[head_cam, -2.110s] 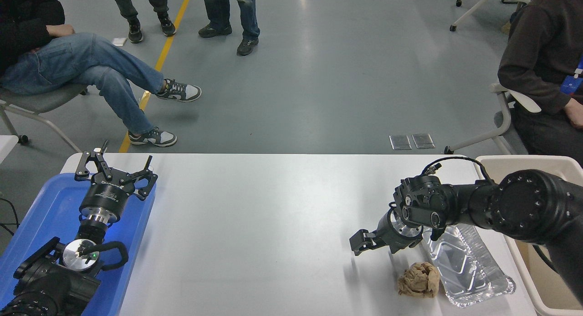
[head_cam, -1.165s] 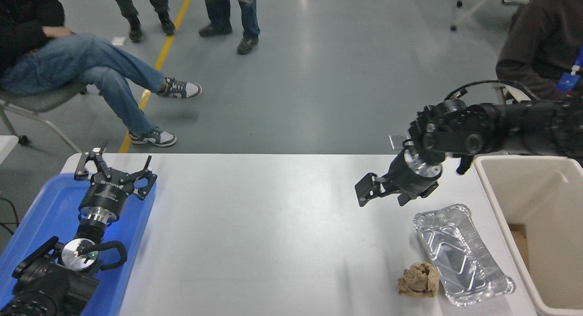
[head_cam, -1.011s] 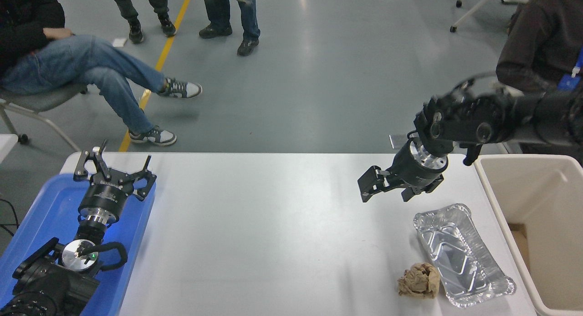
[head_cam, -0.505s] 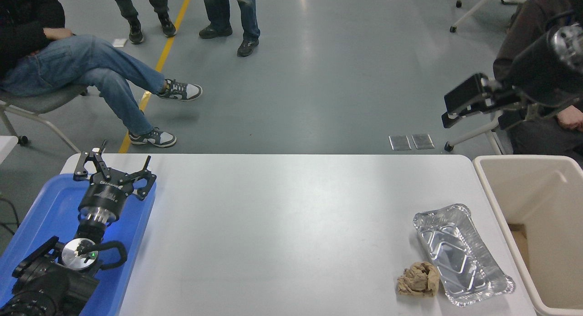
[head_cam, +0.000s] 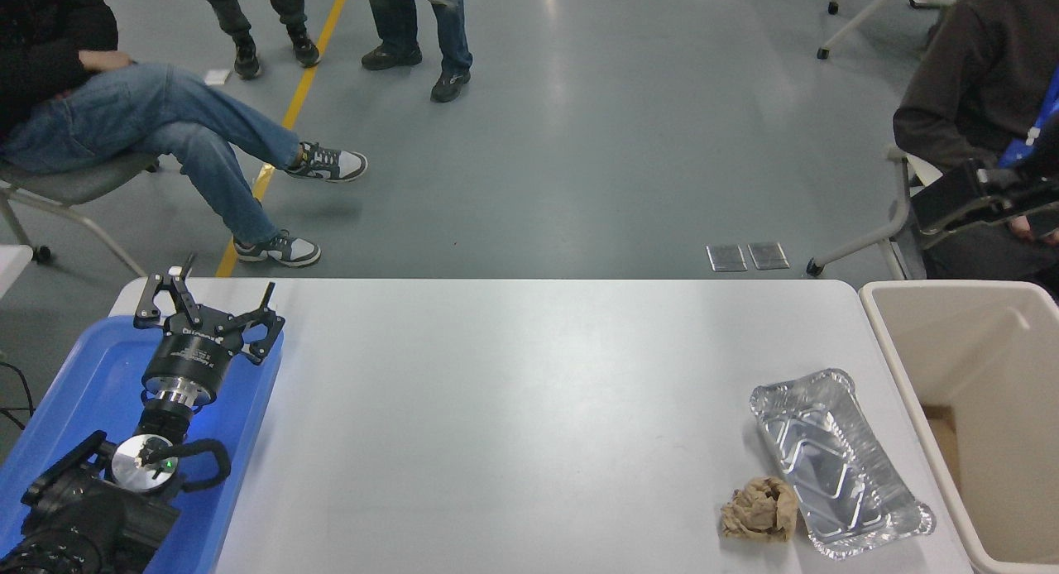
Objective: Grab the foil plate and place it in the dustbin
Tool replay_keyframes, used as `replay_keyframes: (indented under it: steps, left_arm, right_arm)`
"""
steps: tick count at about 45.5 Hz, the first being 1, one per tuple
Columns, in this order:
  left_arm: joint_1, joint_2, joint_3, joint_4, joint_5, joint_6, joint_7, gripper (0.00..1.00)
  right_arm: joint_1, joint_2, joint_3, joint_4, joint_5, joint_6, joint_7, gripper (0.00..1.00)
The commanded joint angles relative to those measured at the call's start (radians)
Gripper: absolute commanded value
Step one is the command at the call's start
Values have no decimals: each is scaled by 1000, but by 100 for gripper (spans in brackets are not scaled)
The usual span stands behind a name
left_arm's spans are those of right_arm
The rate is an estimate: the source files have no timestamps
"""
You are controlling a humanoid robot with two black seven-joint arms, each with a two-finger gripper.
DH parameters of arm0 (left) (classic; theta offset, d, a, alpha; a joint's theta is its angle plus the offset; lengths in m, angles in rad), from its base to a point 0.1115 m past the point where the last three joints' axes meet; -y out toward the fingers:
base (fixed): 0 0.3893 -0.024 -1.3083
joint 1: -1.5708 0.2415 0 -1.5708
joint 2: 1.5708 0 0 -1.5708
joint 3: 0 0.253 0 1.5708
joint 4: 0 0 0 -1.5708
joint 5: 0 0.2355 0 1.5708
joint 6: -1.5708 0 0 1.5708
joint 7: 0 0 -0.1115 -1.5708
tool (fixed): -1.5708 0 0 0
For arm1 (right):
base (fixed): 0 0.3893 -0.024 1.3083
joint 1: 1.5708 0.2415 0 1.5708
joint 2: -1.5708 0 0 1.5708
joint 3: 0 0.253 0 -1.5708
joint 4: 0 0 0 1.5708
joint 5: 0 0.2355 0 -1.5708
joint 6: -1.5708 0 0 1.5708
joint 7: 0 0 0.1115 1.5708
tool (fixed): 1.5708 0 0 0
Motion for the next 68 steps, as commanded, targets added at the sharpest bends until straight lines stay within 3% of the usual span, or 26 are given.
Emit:
replay_keyframes:
  steps: [1,16,26,51,55,59,62,63,66,67,68]
  left_arm:
    - [0,0,2,0,0,0,0,99]
    - [0,1,5,0,0,0,0,99]
    - [-1,1,6,0,0,0,0,99]
    - [-1,1,8,-2,2,0,0,99]
    - [-3,1,8,-2,2,0,0,99]
    - [-1,1,8,0,2,0,0,99]
    - [-3,1,8,-2,2,0,0,99]
    - [-3,1,8,-2,2,0,0,99]
    - [-3,1,9,-2,2,0,0,99]
    - [-3,1,9,-2,2,0,0,99]
    - [-1,1,8,-2,2,0,0,99]
  right_arm:
    - [-339,-38,38,-92,-53,-244,5,100]
    - [-848,-45,399,-320,-70,-273,7,100]
    - [-1057,-39,500,-431,-116,-344,10,100]
    - [-1240,28,583,-560,-159,-407,10,100]
    - [-1266,36,592,-574,-163,-423,10,96]
    - [-1278,36,592,-577,-173,-443,11,79]
    - [-1280,36,592,-578,-173,-456,13,41]
    - [-1280,38,592,-580,-174,-459,13,32]
    - [-1280,42,592,-587,-179,-463,13,20]
    - [-1278,42,592,-590,-180,-463,13,4]
    - [-1275,42,592,-590,-179,-463,13,0]
